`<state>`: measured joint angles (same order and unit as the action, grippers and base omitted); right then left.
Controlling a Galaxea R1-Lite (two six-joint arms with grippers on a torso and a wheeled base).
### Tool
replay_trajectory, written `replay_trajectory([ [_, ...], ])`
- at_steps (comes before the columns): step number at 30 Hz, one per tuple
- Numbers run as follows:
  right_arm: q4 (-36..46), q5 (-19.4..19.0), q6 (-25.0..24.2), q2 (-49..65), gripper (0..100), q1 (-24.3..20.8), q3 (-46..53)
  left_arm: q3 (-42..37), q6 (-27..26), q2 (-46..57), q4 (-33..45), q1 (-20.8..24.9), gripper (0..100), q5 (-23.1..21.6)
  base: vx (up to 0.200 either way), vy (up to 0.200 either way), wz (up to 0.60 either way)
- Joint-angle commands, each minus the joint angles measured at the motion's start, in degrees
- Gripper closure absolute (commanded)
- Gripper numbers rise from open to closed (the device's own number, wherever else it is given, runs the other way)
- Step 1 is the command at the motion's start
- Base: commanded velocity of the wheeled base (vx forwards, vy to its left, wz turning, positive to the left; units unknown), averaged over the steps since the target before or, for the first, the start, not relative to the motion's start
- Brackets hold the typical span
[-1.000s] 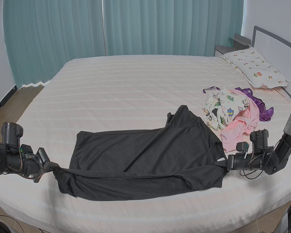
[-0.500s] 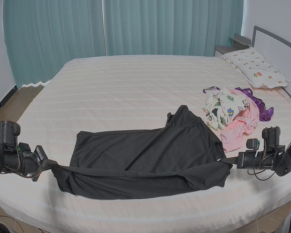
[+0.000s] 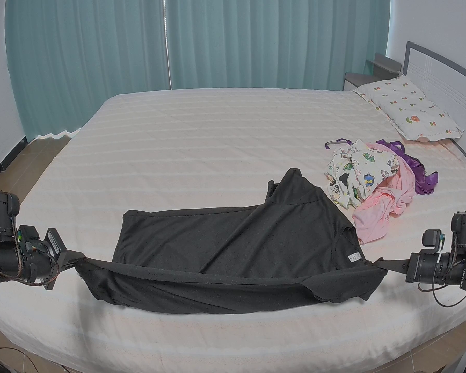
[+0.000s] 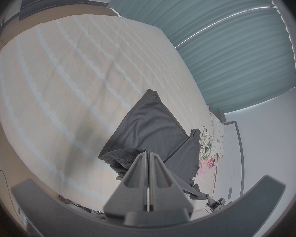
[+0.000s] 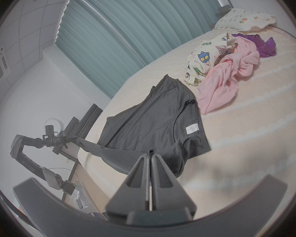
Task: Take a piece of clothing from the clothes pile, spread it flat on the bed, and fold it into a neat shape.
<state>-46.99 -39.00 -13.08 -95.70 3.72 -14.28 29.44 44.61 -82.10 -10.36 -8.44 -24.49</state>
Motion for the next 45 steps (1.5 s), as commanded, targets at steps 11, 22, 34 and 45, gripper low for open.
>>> replay_trajectory([
  [11,0.0,0.2,0.6,7.9,100,1.0,7.3,-5.3,-0.9,3.4,-0.1,0.0,100,0.1,0.000,0.000,0.00],
  [22,0.3,0.2,1.0,12.6,100,2.0,12.9,-8.0,-6.7,8.2,6.5,-0.1,100,0.3,0.000,0.000,0.00],
  [34,7.5,0.2,2.1,22.3,100,4.5,14.3,-8.1,-10.0,15.4,15.3,0.0,100,0.5,0.000,0.000,0.00],
  [45,14.3,0.2,2.0,30.0,100,4.7,14.0,-8.0,-12.1,19.1,21.6,0.1,100,3.5,0.000,0.000,0.00],
])
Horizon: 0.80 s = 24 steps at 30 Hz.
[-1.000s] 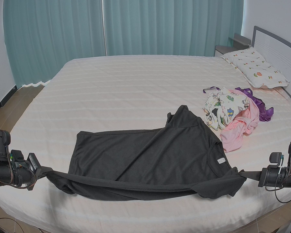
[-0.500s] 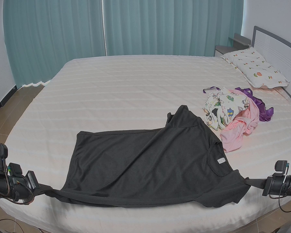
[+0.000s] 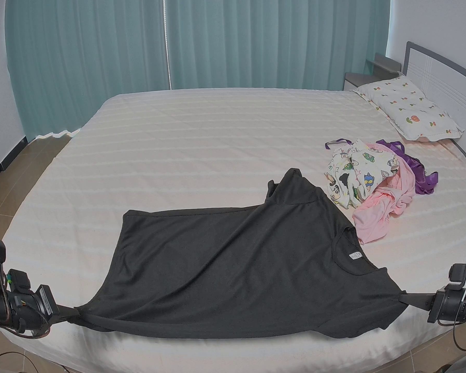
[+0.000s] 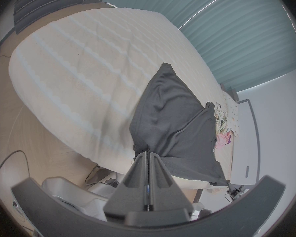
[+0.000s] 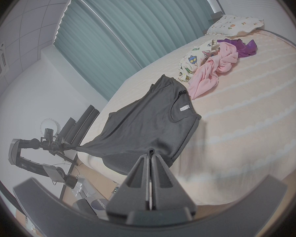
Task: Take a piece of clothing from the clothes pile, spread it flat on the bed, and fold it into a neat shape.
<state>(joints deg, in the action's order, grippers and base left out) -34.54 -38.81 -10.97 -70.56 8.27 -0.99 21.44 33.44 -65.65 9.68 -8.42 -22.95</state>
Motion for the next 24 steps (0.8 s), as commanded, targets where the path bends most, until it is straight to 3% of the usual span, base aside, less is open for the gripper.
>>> replay_trajectory([
  [1,2.4,0.0,-0.1,5.2,100,0.2,0.6,0.0,-1.0,2.9,1.7,0.0,100,2.2,0.000,0.000,0.00],
  [12,7.2,0.1,0.0,8.3,100,1.7,1.0,0.1,-2.2,6.7,6.7,0.2,100,2.4,0.000,0.000,0.00],
  [24,19.2,0.1,0.1,15.0,100,1.9,-2.1,2.1,-5.6,10.9,15.5,0.2,100,2.4,0.000,0.000,0.00],
])
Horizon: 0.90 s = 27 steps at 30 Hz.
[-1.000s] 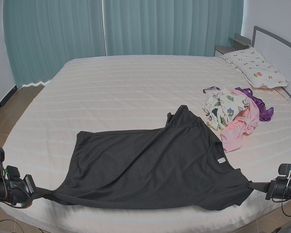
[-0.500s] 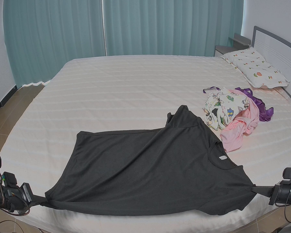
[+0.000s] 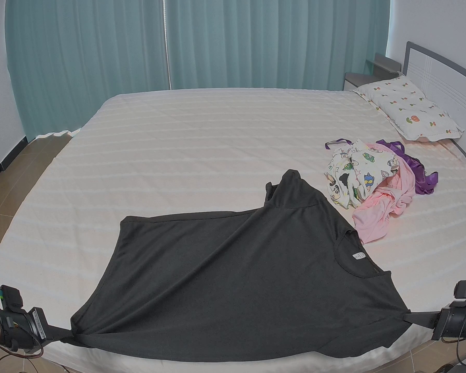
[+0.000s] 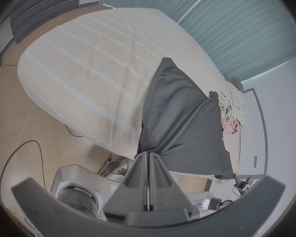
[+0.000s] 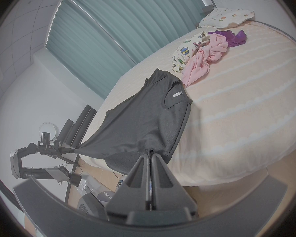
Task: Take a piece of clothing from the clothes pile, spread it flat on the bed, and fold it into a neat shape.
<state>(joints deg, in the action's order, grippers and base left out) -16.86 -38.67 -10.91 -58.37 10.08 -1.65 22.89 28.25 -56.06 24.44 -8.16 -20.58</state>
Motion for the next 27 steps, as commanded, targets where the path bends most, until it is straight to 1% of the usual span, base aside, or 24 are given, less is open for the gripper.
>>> replay_trajectory([
  [1,2.4,0.0,0.0,3.3,100,0.0,-1.8,0.7,-0.4,1.4,1.0,0.0,100,0.0,0.000,0.000,0.00],
  [5,5.3,0.1,0.1,3.7,100,0.0,-3.7,1.0,-1.0,1.0,1.8,0.1,100,0.1,0.000,0.000,0.00],
  [8,5.4,0.1,0.1,2.8,100,0.0,-5.4,2.0,-1.1,0.7,1.8,0.1,100,0.1,0.000,0.000,0.00],
  [11,5.3,0.1,0.1,-1.5,100,-0.4,-8.7,4.0,-1.1,-1.2,0.9,0.1,100,0.0,0.000,0.000,0.00],
  [14,5.0,0.1,0.1,-5.8,100,-1.0,-11.3,5.3,-0.9,-4.8,-1.2,0.1,100,0.2,0.000,0.000,0.00],
  [18,4.9,0.2,0.1,-13.0,100,-3.4,-16.6,5.9,-0.6,-12.6,-8.2,0.1,100,0.4,0.000,0.000,0.00],
  [19,4.9,0.2,0.1,-13.3,100,-3.5,-16.8,6.0,-0.6,-12.8,-8.4,0.1,100,0.4,0.000,0.000,0.00],
  [20,4.8,0.3,0.2,-16.4,100,-4.7,-18.9,6.6,0.0,-15.5,-10.6,0.1,100,0.4,0.000,0.000,0.00],
  [22,4.7,0.8,0.2,-20.3,100,-6.2,-21.4,8.0,1.3,-18.3,-11.7,0.1,100,0.3,0.000,0.000,0.00],
  [25,4.6,1.8,0.5,-24.2,100,-6.9,-23.9,10.2,2.3,-21.5,-11.9,0.3,100,0.1,0.000,0.000,0.00],
  [27,3.7,3.6,0.9,-29.4,100,-7.4,-27.2,13.1,3.0,-25.8,-11.9,0.4,100,0.1,0.000,0.000,0.00],
])
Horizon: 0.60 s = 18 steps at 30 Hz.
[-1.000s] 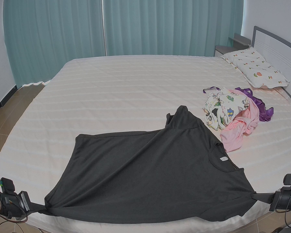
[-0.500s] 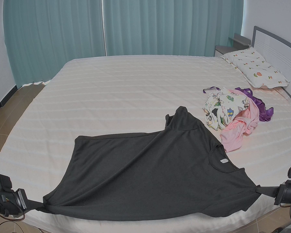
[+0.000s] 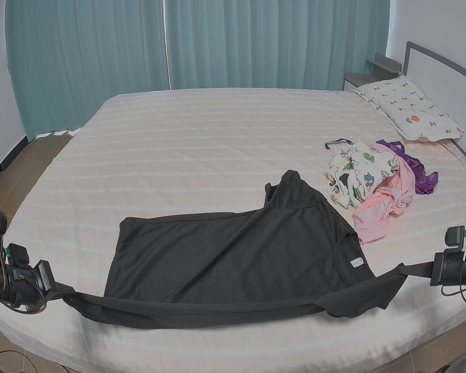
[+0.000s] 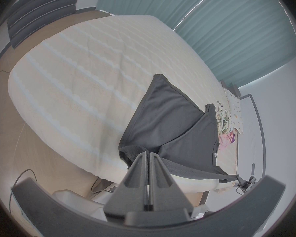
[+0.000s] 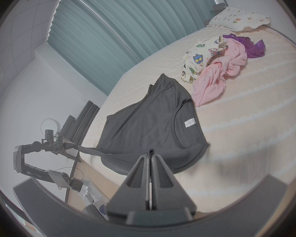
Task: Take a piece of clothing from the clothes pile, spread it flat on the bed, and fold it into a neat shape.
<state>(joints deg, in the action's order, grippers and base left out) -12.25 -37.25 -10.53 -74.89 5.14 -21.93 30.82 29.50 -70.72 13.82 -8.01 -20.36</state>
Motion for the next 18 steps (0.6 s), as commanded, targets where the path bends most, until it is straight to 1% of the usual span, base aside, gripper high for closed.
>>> replay_trajectory([
  [1,-1.4,2.7,0.5,-14.8,100,-2.6,-8.0,6.3,2.1,-12.7,-1.3,0.3,100,-0.1,0.000,0.000,0.00],
  [7,-4.7,3.7,0.5,-22.1,100,-2.6,-11.1,10.9,3.0,-20.3,-1.3,0.4,100,-0.4,0.000,0.000,0.00],
  [12,-6.4,6.2,0.5,-27.5,100,-2.7,-13.7,12.9,3.1,-25.3,-3.5,1.4,100,-0.2,0.000,0.000,0.00],
  [16,-8.7,6.2,0.1,-30.1,100,-4.0,-14.7,14.0,4.2,-29.0,-4.2,2.5,100,0.1,0.000,0.000,0.00],
  [18,-8.8,6.2,0.1,-30.4,100,-4.1,-14.8,14.2,4.3,-29.3,-4.3,2.6,100,0.1,0.000,0.000,0.00],
])
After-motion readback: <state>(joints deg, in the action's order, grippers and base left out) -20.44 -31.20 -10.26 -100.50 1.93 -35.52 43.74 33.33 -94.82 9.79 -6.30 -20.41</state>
